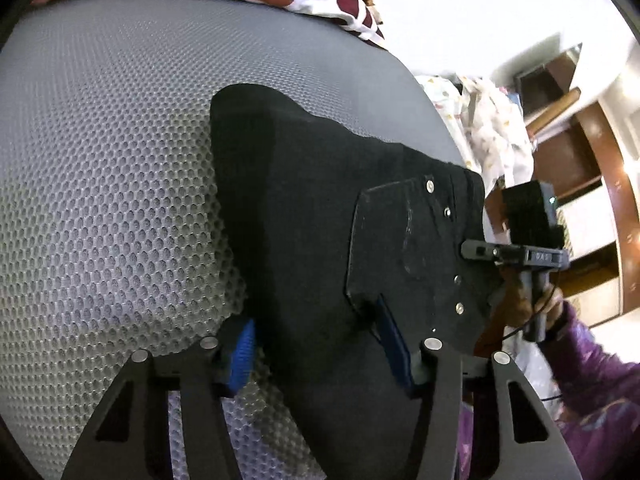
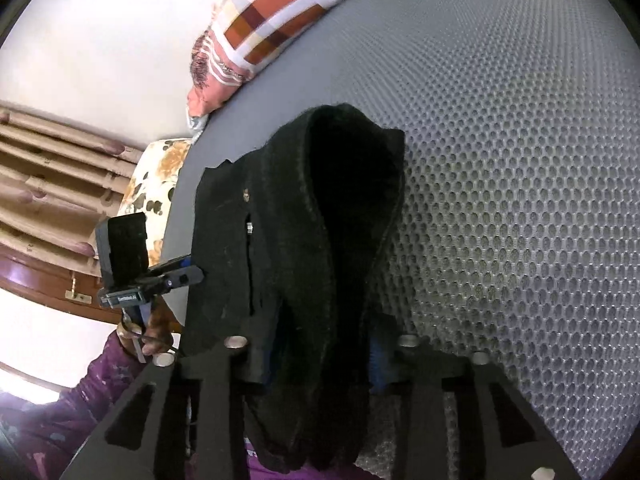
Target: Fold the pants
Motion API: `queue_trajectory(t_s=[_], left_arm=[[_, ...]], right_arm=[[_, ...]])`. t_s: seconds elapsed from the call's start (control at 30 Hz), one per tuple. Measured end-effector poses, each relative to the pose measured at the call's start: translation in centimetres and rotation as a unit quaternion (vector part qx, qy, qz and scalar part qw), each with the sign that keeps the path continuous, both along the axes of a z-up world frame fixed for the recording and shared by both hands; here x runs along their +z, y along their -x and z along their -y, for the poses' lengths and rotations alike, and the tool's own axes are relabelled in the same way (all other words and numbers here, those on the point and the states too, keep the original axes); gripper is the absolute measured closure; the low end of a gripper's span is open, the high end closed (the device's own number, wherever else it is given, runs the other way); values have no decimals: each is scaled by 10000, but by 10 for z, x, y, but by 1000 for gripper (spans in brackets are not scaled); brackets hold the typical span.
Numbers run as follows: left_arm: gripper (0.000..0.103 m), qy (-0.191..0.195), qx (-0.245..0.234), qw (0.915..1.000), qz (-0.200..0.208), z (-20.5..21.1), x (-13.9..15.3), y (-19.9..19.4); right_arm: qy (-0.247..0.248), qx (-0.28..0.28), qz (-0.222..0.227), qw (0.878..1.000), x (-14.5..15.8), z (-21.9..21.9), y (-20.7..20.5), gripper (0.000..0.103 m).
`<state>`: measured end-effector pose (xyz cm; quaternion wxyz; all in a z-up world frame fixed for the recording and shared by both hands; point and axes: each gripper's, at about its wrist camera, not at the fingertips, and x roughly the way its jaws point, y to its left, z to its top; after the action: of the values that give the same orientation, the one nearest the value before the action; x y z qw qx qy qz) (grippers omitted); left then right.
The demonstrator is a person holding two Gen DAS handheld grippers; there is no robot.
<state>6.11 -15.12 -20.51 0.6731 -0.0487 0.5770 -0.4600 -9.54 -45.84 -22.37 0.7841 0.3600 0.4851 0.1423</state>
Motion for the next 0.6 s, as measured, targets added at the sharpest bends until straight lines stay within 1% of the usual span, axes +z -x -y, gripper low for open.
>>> queue_trajectory(t_s=[0.03,0.07,0.1,0.13,0.17,0.2,0.23,0.27,0.3,0.37,0.43,0.5,0.6], left_arm=[[46,3,8,10000,-17,-1,0,0],[35,85,-9,9999,-106,-1,1,-2],[30,198,-30,9995,-225,5,0,-6],[27,346,34,9987,-377,4,-1,-8],[27,386,103,9984,-401,8,-2,-9],[27,374,116,9987,-338,10,-2,-9],[33,288,101,9994,-182,13,0,-7],[45,22,44,9998,173,23,3,-1],[49,-175,25,9989,440,27,5,5],[62,-248,117,9979,580,29,6,8],[69,-221,307,9973,634,25,8,9],[72,-314,352,9948,903,26,13,17],[78,-402,361,9913,1201,30,22,28]], right_arm=[[-138,-40,29,9999,0,1,0,50],[-202,-49,44,9998,0,0,-2,48],[-99,-23,65,9999,2,-4,-4,48],[128,67,99,9998,5,-11,-5,49],[312,122,115,9994,8,-16,-6,56],[459,182,86,9987,9,-21,-5,60],[459,168,65,9988,9,-22,-2,64],[392,142,74,9991,9,-21,-1,67],[385,125,95,9991,10,-20,0,68],[425,84,110,9990,13,-22,2,69],[290,16,151,9995,16,-23,6,70],[208,-24,193,9996,18,-24,10,71],[104,-125,215,9996,20,-27,14,72]])
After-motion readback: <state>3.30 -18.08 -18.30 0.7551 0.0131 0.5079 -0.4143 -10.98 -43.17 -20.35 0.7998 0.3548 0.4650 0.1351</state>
